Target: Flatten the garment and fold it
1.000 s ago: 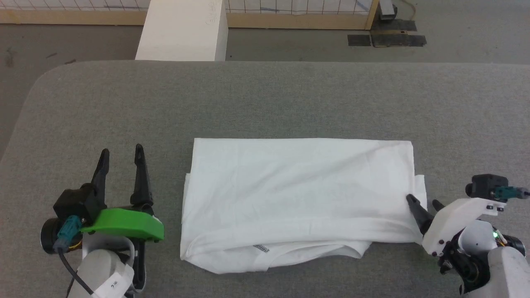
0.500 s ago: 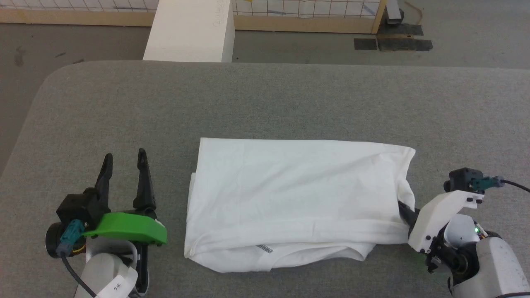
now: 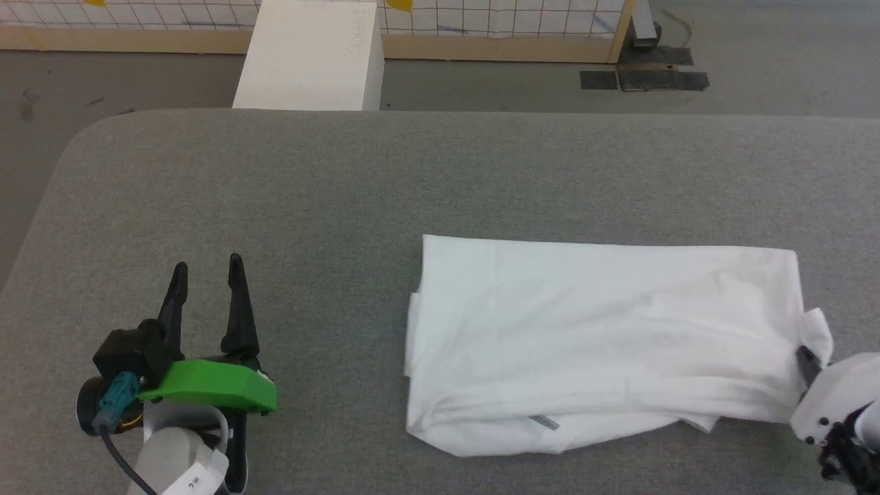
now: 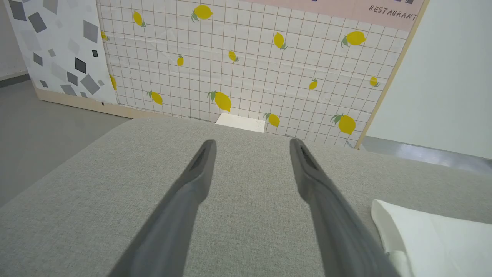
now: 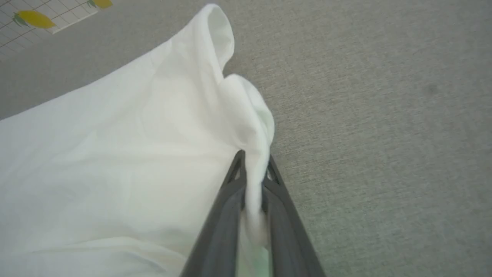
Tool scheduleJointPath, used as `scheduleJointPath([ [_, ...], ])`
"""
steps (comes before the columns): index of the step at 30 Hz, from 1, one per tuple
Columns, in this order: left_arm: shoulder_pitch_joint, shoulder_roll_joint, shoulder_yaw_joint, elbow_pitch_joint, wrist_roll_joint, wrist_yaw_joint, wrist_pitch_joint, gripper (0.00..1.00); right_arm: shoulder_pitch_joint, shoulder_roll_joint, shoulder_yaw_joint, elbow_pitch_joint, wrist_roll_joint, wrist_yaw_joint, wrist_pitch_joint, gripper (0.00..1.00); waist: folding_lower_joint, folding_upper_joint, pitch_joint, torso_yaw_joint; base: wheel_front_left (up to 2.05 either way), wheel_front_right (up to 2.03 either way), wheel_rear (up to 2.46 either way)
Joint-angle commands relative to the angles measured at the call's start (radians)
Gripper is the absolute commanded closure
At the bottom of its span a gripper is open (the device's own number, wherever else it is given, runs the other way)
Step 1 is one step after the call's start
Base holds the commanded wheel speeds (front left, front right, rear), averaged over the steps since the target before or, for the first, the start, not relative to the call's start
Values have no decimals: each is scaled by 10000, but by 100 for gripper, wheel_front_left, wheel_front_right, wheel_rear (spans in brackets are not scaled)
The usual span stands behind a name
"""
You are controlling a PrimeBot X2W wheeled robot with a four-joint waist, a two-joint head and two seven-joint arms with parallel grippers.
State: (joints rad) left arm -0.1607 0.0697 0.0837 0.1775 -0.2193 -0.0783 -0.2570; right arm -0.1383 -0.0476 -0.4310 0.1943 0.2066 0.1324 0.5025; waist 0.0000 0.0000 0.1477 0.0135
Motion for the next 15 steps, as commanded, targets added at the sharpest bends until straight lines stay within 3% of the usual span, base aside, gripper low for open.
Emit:
scheduleJointPath([
  [1,104,-35,36,-41,84,-36,-47,0,138,-26,-256,-239,-251,-17,11,100,0,0,5,-20,0,0,0],
  [4,101,-61,30,-9,111,-108,-47,0,329,-26,-671,-743,-669,-17,75,100,0,0,15,-30,0,0,0],
  [7,73,-81,27,25,133,-162,-47,0,505,-26,-380,-1321,-536,-17,198,100,0,0,18,-13,0,0,0],
  [10,46,-102,11,46,157,-204,-47,0,772,-26,433,-2323,-262,-17,356,100,0,0,6,36,0,0,0],
  [15,42,-126,16,115,195,-255,-47,0,1121,-26,2731,-4313,-34,-17,1006,100,0,0,-55,110,0,0,0],
])
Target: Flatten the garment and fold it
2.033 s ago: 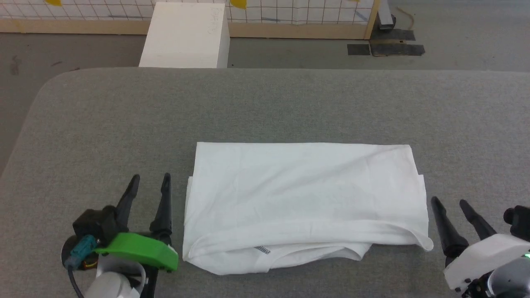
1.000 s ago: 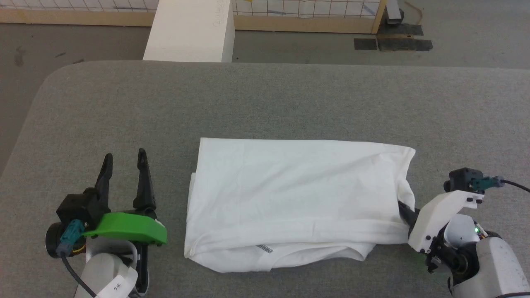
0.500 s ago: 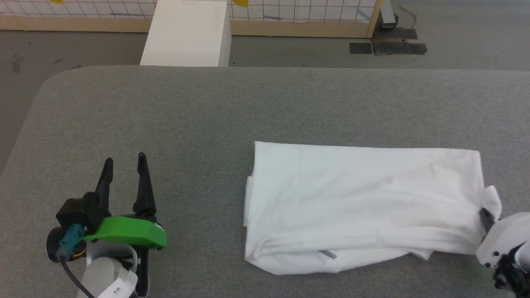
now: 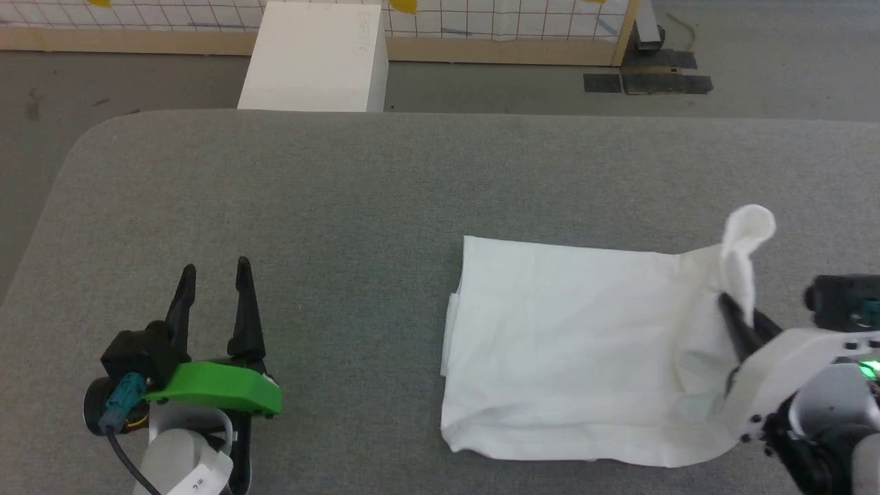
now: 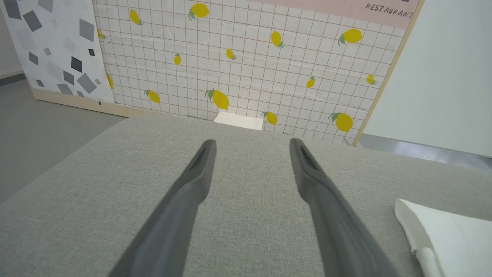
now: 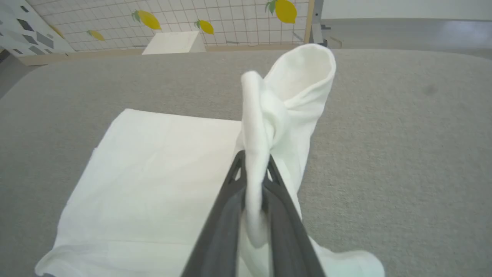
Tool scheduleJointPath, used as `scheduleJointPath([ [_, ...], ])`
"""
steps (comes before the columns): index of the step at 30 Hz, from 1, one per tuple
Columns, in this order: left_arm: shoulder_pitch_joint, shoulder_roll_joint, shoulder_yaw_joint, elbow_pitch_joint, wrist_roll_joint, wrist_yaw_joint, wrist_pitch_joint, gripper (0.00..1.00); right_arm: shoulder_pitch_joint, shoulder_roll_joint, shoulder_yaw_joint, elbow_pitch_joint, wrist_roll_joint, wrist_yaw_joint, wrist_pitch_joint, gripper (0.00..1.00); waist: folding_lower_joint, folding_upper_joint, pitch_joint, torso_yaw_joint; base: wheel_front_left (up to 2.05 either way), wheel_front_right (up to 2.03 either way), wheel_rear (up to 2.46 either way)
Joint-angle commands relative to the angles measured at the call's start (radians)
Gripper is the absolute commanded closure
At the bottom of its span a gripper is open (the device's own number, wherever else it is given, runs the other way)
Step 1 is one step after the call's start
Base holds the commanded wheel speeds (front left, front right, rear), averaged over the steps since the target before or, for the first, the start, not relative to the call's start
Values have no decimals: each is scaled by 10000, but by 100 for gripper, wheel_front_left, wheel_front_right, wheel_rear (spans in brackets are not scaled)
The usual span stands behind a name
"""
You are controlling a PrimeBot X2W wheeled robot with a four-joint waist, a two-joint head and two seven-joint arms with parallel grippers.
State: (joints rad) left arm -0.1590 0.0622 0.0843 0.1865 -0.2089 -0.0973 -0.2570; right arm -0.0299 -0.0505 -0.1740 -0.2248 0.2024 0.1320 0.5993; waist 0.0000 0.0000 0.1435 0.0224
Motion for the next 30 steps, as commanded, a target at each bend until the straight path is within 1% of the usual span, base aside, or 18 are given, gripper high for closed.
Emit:
scheduleJointPath([
  [1,18,-54,10,40,93,-74,-47,0,21,3,569,-371,-59,-13,147,100,0,0,-20,38,0,0,0],
  [4,-37,-67,1,75,97,-99,-47,0,-292,3,2054,-803,-261,-13,463,100,0,0,-7,112,0,0,0],
  [6,-72,-74,-3,78,94,-111,-47,0,-663,3,2888,-643,-552,-13,570,100,0,0,21,166,0,0,0],
  [9,-172,-85,-69,87,80,-134,-47,0,-1234,3,3849,88,-699,-13,608,100,0,0,147,334,0,0,0],
  [12,-293,-95,-120,80,62,-155,-47,0,-1882,3,4694,1135,-573,-13,531,100,0,0,322,510,0,0,0],
  [18,-468,-107,-107,41,42,-168,-47,0,-2990,3,5713,3292,-216,-13,295,100,0,0,632,835,0,0,0],
  [23,-494,-113,-120,39,26,-172,-47,0,-3380,3,6161,4528,387,-13,376,100,0,0,736,979,0,0,0],
  [24,-485,-114,-114,38,27,-167,-47,0,-3380,3,6287,4634,719,-13,445,62,0,0,738,983,0,0,0],
  [25,-476,-115,-105,34,27,-160,-47,0,-3388,3,6389,4657,970,-13,464,16,0,0,737,976,0,0,0],
  [26,-456,-116,-87,26,28,-148,-47,0,-3397,3,6447,4627,1267,-13,428,0,0,0,726,951,0,0,0],
  [28,-397,-117,-34,22,32,-126,-47,0,-3446,3,6527,4392,1700,-13,210,0,0,0,665,858,0,0,0],
  [30,-363,-117,-16,11,26,-120,-47,0,-3472,3,6455,3898,2054,-13,-206,0,0,0,604,752,0,0,0],
])
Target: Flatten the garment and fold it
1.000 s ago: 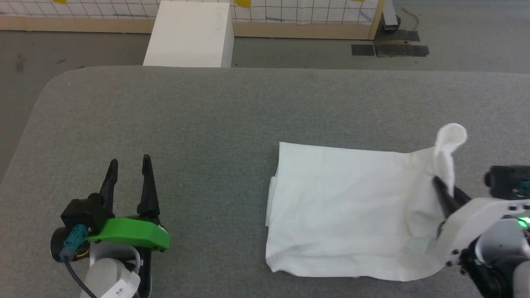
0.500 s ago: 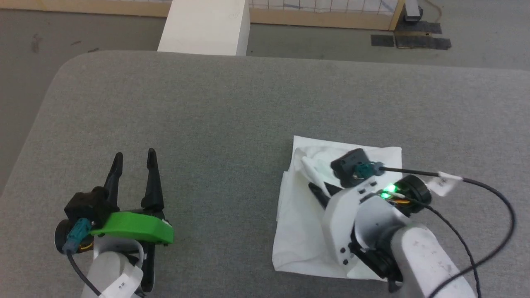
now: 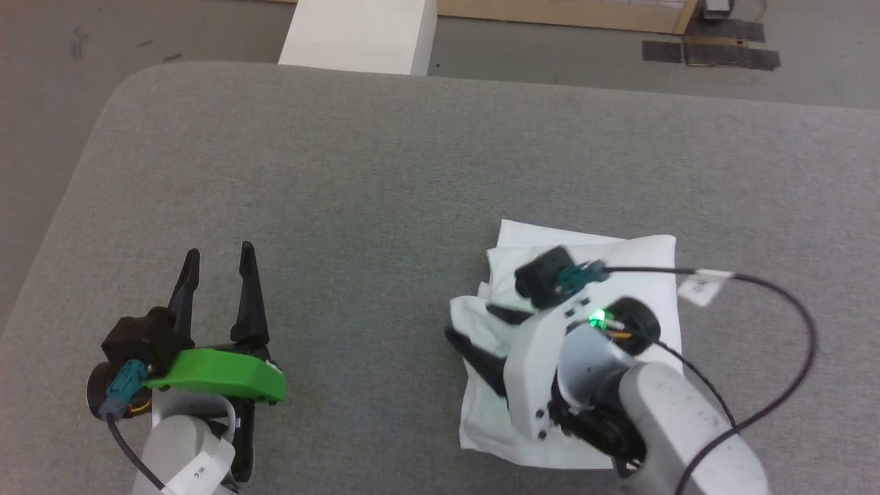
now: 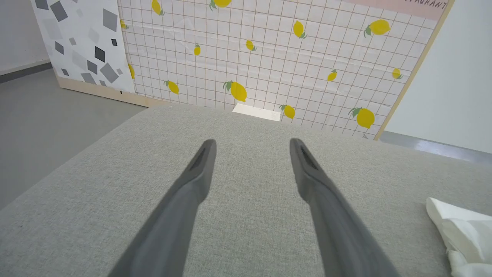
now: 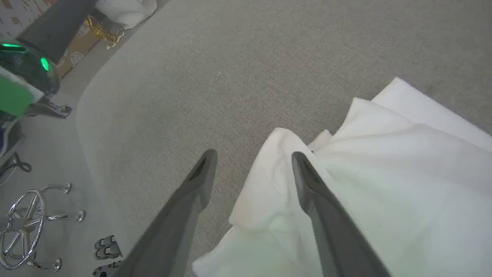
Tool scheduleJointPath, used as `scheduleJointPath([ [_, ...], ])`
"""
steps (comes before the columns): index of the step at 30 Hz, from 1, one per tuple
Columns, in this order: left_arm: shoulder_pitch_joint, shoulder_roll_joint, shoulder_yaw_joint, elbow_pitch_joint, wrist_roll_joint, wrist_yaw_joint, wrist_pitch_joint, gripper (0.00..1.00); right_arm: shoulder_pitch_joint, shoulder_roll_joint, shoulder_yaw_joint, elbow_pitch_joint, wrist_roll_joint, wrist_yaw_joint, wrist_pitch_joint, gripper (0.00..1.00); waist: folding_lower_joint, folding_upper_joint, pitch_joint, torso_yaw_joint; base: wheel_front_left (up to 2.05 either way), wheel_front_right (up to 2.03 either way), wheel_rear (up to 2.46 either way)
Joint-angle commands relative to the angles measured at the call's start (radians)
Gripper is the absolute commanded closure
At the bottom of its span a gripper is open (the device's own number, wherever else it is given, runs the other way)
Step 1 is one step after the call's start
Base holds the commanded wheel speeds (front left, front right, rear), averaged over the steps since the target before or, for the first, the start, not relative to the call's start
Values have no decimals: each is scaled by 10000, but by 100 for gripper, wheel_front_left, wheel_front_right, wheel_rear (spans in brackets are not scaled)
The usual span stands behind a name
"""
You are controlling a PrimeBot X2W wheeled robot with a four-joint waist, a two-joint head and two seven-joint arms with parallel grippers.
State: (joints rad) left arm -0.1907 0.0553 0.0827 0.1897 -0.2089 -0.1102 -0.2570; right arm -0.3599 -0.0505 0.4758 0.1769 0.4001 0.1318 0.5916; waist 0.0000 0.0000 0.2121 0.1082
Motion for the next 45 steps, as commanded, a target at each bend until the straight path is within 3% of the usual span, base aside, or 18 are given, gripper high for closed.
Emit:
scheduleJointPath([
  [1,-31,-49,-3,-31,28,8,-47,0,-152,3,-148,-409,277,-11,-391,0,0,0,-117,-157,0,0,0],
  [5,32,-49,-8,-140,44,0,-47,0,119,3,-1167,-1772,888,-11,-1764,0,0,0,-276,-427,0,0,0],
  [9,86,-50,-7,-268,48,5,-47,0,745,3,-2947,-2492,974,-11,-2955,0,0,0,-396,-706,0,0,0],
  [13,112,-50,-49,-347,63,8,-47,0,1494,3,-4654,-2210,558,-11,-3362,0,0,0,-447,-939,0,0,0],
  [18,120,-50,-74,-388,91,-17,-47,0,1981,3,-5724,-1247,793,-11,-3474,0,0,0,-456,-1057,0,0,0],
  [22,127,-50,-86,-393,110,-41,-47,0,2171,3,-5814,-261,1442,-11,-3266,0,0,0,-469,-1063,0,0,0],
  [29,126,-50,-190,-356,132,-63,-47,0,2110,3,-4983,1212,3146,-11,-2510,0,0,0,-454,-936,0,0,0],
  [35,140,-51,-220,-257,135,-86,-47,0,1858,3,-4460,1974,3494,-11,-1886,0,0,0,-484,-816,0,0,0],
  [36,149,-51,-218,-248,131,-87,-47,0,1826,3,-4422,2056,3529,-11,-1813,23,0,0,-494,-805,0,0,0],
  [37,159,-51,-215,-236,125,-90,-47,0,1777,3,-4362,2130,3434,-11,-1732,75,0,0,-503,-794,0,0,0],
  [38,167,-51,-212,-228,124,-91,-47,0,1741,3,-4334,2169,3333,-11,-1679,91,0,0,-510,-789,0,0,0],
  [39,177,-51,-208,-222,123,-93,-47,0,1700,3,-4291,2196,3231,-11,-1591,100,0,0,-521,-788,0,0,0],
  [42,248,-51,-184,-253,116,-80,-47,0,1632,3,-4255,2115,2325,-11,-1296,100,0,0,-539,-836,0,0,0],
  [45,288,-51,-206,-331,143,-65,-47,0,1546,1,-4365,1511,216,-11,-798,100,0,0,-463,-982,0,0,0],
])
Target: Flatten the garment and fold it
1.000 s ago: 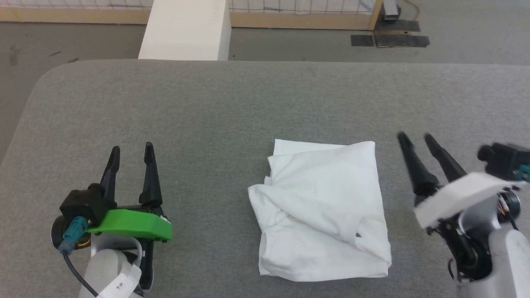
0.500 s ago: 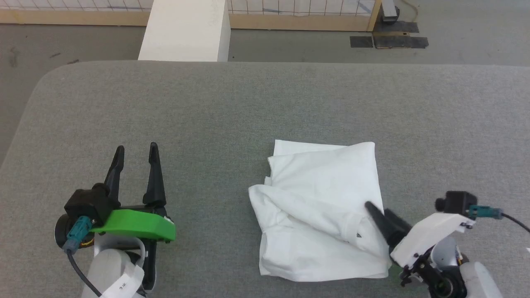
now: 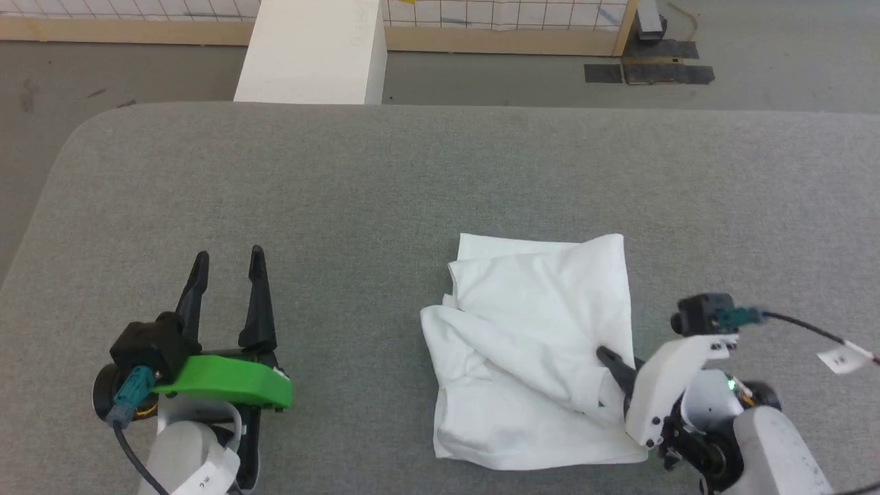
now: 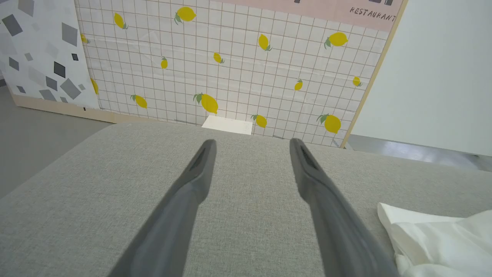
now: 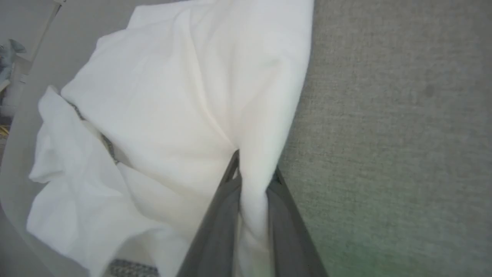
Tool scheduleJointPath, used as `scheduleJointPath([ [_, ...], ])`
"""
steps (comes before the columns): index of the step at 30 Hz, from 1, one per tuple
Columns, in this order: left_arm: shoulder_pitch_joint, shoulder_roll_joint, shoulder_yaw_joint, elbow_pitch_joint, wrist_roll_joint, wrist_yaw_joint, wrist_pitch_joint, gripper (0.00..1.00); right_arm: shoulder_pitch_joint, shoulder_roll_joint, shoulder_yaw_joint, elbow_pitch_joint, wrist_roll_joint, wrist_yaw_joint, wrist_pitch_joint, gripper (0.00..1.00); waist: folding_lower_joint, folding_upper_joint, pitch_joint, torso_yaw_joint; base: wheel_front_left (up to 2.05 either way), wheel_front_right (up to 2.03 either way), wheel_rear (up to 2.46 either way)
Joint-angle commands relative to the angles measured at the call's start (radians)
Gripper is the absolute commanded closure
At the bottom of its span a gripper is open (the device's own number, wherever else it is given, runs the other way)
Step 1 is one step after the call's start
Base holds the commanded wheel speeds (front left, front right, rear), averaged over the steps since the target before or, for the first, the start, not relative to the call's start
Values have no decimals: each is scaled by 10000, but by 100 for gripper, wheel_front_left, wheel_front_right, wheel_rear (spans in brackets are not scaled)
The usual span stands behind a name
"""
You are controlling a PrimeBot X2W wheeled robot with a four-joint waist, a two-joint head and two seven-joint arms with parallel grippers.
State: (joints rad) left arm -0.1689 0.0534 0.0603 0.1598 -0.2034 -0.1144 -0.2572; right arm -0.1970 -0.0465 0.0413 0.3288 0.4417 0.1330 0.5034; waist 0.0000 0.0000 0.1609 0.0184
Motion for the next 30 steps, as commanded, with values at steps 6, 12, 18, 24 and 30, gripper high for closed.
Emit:
scheduleJointPath([
  [6,-16,20,80,-249,243,-56,-45,0,-385,-1280,585,-1826,-3054,-23,1215,100,0,0,382,-786,0,0,0],
  [12,-365,114,-102,-674,415,-94,-45,0,-1067,-3137,1006,-2563,-3805,-23,1537,100,0,0,1047,-1886,0,0,0],
  [18,-928,447,-424,-898,553,-128,-45,0,-1804,-4261,927,-1891,-3963,-23,838,100,0,0,1912,-3018,0,0,0],
  [24,-1435,895,-657,-990,680,-141,-34,0,-2702,-4598,199,-524,-4448,-23,-196,100,0,0,2697,-3814,0,0,0],
  [30,-1767,1237,-716,-1215,724,-144,174,0,-3947,-4535,-473,1071,-5340,-23,-1343,100,0,0,3310,-4089,0,0,0],
])
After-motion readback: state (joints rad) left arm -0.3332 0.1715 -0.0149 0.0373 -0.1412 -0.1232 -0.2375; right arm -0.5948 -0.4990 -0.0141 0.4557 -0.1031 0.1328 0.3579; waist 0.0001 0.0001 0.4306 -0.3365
